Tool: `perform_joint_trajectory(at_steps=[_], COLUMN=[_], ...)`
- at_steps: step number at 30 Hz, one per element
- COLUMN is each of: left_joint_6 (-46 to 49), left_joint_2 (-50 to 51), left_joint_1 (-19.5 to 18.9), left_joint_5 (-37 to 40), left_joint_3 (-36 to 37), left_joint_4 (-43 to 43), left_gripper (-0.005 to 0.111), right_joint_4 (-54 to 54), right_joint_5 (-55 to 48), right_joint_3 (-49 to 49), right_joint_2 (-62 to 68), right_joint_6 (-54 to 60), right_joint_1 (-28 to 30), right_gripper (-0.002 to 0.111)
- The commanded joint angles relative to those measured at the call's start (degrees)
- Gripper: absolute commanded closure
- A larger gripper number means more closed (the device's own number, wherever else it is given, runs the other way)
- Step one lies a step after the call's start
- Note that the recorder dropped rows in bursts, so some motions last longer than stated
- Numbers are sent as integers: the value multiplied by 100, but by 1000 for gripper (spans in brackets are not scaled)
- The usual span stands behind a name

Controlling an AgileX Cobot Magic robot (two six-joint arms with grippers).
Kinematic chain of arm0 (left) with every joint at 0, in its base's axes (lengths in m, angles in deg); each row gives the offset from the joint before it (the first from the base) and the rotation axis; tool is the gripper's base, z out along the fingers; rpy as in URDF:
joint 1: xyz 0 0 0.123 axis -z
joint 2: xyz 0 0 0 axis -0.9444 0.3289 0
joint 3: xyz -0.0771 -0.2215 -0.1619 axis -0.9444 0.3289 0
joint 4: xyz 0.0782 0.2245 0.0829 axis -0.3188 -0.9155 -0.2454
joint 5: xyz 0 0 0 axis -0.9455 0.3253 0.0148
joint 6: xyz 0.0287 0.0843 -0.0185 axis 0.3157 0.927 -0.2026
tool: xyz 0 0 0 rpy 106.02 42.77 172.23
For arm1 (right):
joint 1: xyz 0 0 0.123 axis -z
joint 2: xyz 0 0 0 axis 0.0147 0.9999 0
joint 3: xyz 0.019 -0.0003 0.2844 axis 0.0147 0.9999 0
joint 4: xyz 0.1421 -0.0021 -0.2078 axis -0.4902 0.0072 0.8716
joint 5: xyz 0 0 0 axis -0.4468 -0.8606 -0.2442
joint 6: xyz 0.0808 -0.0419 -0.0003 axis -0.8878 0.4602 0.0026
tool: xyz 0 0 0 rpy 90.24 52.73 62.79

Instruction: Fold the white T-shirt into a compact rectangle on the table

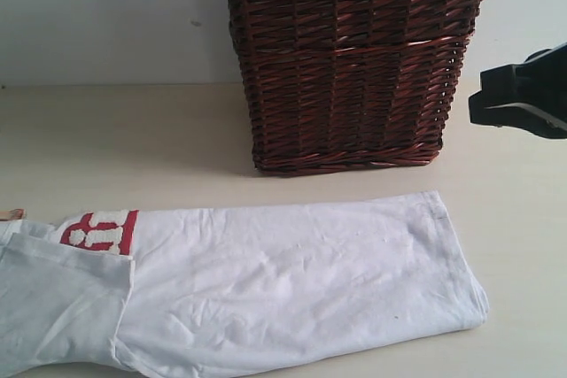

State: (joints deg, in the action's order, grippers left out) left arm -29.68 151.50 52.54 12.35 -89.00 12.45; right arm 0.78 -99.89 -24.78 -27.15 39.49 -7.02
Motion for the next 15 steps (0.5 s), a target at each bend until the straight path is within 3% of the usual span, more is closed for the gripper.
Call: perform_joint_trajectory(at_steps=[1, 6, 11, 13, 15], left_joint_6=[410, 503, 826, 808, 808], left_joint_2=[121, 47, -498, -882, -1273], left_joint_1=[170, 169, 173, 330, 749], left_joint_5=[344, 756, 1017, 1265, 1396], left_joint_3=[11, -220, -423, -610, -740], left_joint_4=[526, 739, 1558, 1726, 1989], left_gripper=[57, 106, 107, 107, 107], right_joint_4=[-42, -53, -67, -67, -65], right_joint_5=[-7, -21, -31, -31, -19], right_joint_3=[16, 16, 16, 16, 16], right_joint_2=[-26, -26, -26, -26, -26], right_joint_6=[51, 51, 51, 51, 51], right_joint_1=[19, 19, 19, 19, 19], right_gripper=[108, 108, 108, 108, 108])
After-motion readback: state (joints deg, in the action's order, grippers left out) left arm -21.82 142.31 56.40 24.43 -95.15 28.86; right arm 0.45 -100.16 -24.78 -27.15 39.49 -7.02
